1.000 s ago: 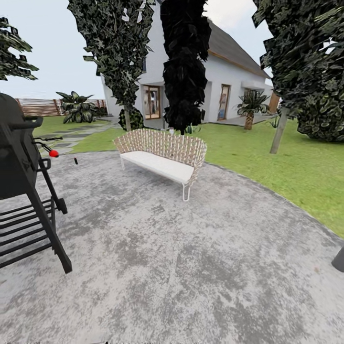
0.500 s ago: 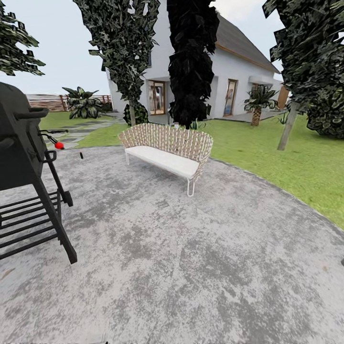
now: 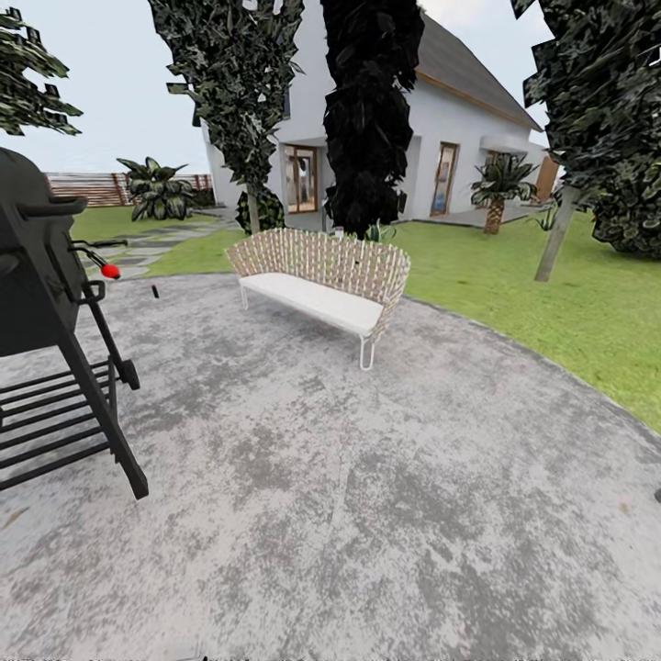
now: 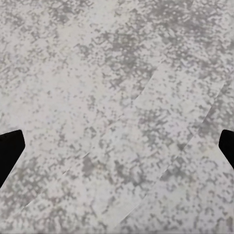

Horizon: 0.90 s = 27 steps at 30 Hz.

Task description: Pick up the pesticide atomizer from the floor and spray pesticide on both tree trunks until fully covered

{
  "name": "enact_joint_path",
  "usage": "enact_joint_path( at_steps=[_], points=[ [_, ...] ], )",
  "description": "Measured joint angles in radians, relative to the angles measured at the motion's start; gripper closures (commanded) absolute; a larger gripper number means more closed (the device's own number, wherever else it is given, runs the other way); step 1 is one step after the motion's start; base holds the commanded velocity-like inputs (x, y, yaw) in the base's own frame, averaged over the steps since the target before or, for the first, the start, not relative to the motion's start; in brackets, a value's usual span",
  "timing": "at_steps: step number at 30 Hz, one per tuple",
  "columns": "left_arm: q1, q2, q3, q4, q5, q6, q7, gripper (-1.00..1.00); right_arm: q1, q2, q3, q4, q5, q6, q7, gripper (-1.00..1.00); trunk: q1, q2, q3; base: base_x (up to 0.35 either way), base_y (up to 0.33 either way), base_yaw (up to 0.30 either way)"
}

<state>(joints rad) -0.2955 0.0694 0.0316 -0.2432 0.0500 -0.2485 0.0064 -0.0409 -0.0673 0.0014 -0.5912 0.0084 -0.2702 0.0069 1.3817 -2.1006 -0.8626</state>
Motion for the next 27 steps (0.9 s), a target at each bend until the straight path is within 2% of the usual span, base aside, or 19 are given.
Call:
enact_joint_path(
  at_steps=[6, 11, 14, 27],
  points=[
    [0.0, 0.001, 0.0, -0.001, 0.0, 0.0, 0.0, -1.0, 0.0, 0.0, 0.001, 0.0, 0.0, -0.001, 0.0, -1.0, 0.0, 0.0, -0.008, 0.14, 0.0, 0.0],
    [0.0, 0.001, 0.0, -0.001, 0.0, 0.0, 0.0, -1.0, 0.0, 0.0, 0.002, 0.0, 0.011, -0.002, 0.001, -1.0, -0.001, 0.0, -0.009, 0.314, 0.0, 0.0],
    [0.0, 0.001, 0.0, 0.0, 0.0, 0.0, 0.0, -1.0, 0.0, -0.001, 0.001, 0.002, 0.046, -0.003, -0.001, -1.0, -0.001, 0.0, -0.009, 0.336, 0.0, 0.0],
    [0.0, 0.001, 0.0, 0.0, 0.0, 0.0, 0.0, -1.0, 0.0, 0.0, -0.001, 0.002, 0.053, -0.003, -0.001, -1.0, -0.001, 0.0, -0.009, 0.338, -0.024, 0.0]
  ],
)
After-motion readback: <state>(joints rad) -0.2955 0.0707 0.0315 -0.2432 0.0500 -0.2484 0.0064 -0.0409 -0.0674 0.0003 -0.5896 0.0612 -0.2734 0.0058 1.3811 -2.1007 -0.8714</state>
